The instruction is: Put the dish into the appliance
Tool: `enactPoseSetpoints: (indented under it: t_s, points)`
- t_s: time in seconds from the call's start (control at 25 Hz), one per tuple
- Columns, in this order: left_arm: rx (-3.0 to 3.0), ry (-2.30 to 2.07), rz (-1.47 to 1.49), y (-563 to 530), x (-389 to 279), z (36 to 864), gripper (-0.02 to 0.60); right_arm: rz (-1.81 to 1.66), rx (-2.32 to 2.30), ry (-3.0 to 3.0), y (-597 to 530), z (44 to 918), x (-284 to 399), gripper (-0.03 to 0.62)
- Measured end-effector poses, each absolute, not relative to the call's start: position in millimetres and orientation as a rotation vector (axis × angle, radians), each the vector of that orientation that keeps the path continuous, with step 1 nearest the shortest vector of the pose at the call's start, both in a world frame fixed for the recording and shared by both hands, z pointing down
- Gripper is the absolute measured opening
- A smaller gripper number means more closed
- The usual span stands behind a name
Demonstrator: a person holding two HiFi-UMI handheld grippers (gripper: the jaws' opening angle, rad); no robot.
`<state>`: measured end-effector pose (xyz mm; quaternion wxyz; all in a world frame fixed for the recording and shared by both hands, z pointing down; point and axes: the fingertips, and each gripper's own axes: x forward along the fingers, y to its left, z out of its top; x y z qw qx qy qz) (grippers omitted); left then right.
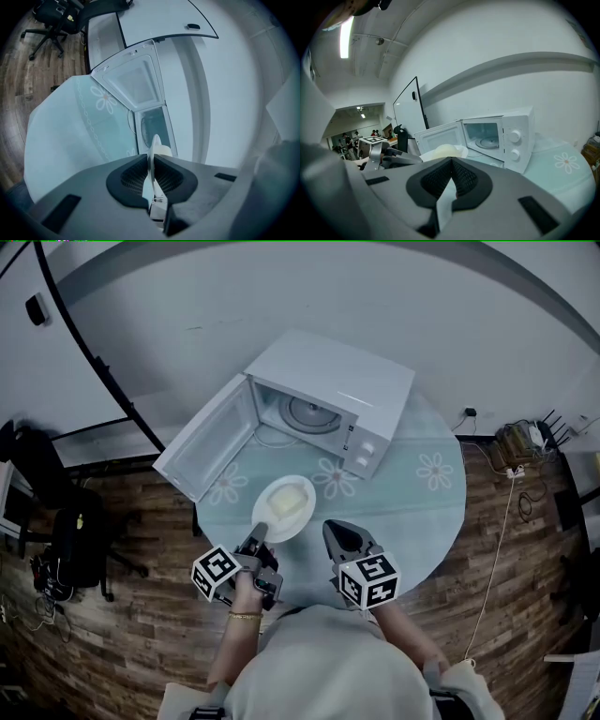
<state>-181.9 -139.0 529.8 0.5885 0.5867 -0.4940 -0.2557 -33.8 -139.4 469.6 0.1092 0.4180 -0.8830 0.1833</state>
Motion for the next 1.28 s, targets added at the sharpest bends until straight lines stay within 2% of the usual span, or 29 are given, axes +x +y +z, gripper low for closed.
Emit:
enactPoseSetpoints:
  t_s: [0.44, 1.28]
  points:
    - [1.367, -1.133, -0.587, -188, -192, 538, 0.038, 0.551, 1.233, -2.562, -163, 474, -51, 0.006]
    - [1.316, -1.138, -0.653, -289, -184, 570, 0.040, 0.574, 1.168, -2.544, -214, 488, -40, 0.006]
